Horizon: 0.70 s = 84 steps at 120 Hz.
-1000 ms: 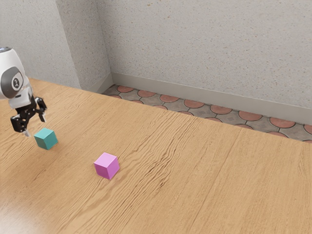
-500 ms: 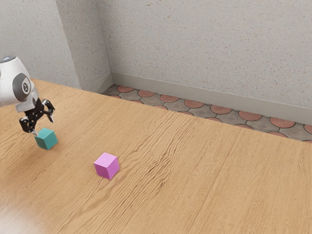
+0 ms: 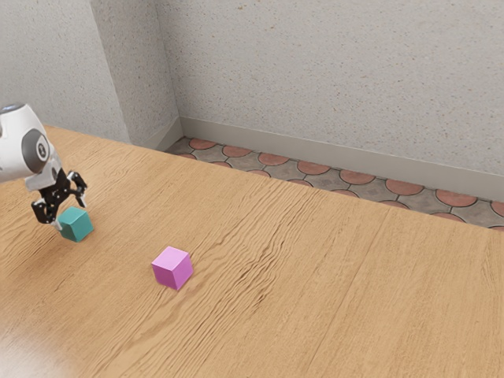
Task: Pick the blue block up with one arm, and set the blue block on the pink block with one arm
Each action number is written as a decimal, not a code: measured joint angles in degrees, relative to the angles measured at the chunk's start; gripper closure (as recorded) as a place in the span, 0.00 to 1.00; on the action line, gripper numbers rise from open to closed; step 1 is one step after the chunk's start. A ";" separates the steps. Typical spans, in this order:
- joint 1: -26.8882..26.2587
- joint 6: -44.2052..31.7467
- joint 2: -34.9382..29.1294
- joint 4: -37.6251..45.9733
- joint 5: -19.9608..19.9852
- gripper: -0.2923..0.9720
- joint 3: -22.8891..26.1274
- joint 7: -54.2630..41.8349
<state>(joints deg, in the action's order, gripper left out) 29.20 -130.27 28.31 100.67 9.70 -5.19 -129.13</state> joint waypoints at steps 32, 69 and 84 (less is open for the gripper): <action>0.07 0.01 4.01 -2.48 0.05 0.23 0.00 0.27; 0.07 -0.01 6.05 -4.04 0.01 0.36 0.00 0.48; -0.32 -0.03 5.41 -3.92 -0.15 0.47 0.00 0.93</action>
<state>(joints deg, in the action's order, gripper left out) 28.88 -130.30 33.72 96.75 9.54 -5.18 -128.20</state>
